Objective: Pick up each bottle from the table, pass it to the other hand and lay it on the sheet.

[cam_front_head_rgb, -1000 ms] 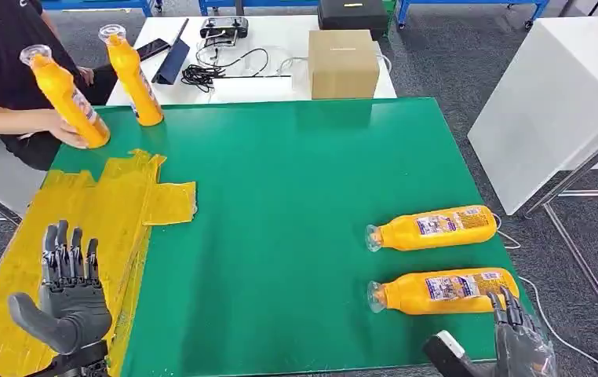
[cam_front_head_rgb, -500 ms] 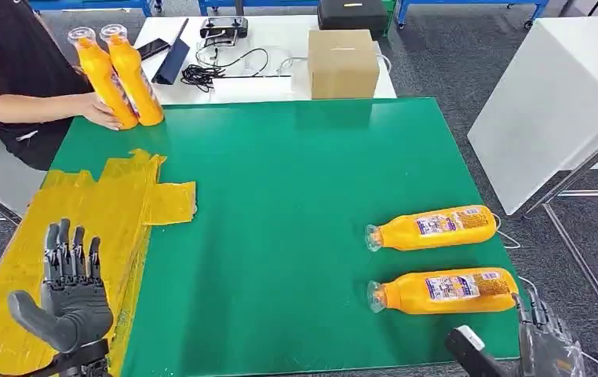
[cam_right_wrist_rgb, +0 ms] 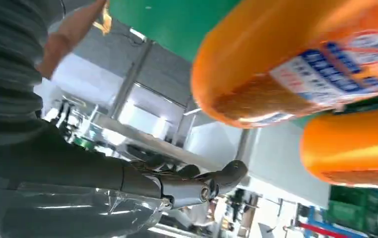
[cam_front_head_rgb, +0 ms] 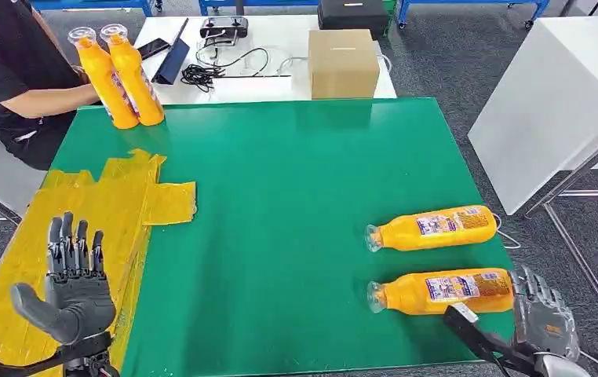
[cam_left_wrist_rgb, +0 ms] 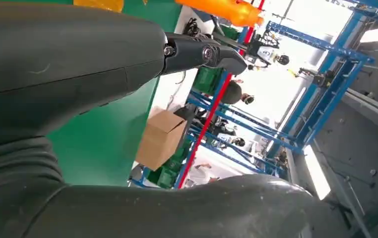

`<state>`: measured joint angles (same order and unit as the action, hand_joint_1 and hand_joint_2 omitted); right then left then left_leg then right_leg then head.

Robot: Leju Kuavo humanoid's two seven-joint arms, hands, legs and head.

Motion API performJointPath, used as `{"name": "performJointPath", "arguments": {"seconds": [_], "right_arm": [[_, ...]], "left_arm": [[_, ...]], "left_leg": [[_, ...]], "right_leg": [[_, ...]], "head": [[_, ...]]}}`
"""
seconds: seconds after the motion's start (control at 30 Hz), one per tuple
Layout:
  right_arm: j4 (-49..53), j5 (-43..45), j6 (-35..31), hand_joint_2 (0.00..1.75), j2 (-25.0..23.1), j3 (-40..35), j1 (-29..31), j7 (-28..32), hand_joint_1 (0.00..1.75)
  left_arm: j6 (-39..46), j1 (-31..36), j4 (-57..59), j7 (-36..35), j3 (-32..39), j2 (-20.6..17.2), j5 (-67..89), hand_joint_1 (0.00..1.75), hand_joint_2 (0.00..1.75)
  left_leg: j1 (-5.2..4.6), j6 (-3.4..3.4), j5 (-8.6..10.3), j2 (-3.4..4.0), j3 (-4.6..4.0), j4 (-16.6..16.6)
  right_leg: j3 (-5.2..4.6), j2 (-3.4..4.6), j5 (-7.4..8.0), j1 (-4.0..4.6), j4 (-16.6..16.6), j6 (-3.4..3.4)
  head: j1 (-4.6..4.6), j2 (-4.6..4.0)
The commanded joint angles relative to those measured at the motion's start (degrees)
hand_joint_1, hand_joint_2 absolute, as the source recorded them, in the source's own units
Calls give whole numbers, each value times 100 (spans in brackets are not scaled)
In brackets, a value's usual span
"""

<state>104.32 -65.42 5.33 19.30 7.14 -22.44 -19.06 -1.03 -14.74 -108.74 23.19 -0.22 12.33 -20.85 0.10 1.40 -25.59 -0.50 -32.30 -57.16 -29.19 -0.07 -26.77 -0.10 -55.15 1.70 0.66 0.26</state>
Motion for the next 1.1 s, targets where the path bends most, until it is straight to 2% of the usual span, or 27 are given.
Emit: {"name": "performJointPath", "arguments": {"seconds": [0.03,0.23,0.33,0.73,1.1], "right_arm": [[-562,-12,85,175,146,-501,446,-59,0],[-880,-14,151,175,298,-1014,892,-134,0],[-1033,-19,153,175,327,-1199,1054,-154,0],[-1069,-19,146,175,317,-1229,1077,-154,0],[-1980,388,504,175,592,-1944,1505,-169,0]], "left_arm": [[-4,139,314,-35,-43,-87,-8,0,0],[-4,171,315,-58,-65,-88,-25,0,0],[-4,178,316,-66,-75,-98,-33,0,0],[-3,186,323,-67,-67,-106,-35,0,0],[21,319,443,-96,-135,-202,-186,0,0]], "left_leg": [[6,-7,-1,13,16,10],[8,-7,-2,32,19,12],[5,-6,2,16,11,11],[3,-4,0,6,7,7],[7,-6,2,12,17,14]], "right_leg": [[16,9,5,6,17,0],[18,27,10,7,21,0],[12,12,8,5,15,-1],[10,3,3,3,11,0],[22,8,9,6,22,0]], "head": [[0,0],[0,0],[0,0],[2,0],[0,0]]}}
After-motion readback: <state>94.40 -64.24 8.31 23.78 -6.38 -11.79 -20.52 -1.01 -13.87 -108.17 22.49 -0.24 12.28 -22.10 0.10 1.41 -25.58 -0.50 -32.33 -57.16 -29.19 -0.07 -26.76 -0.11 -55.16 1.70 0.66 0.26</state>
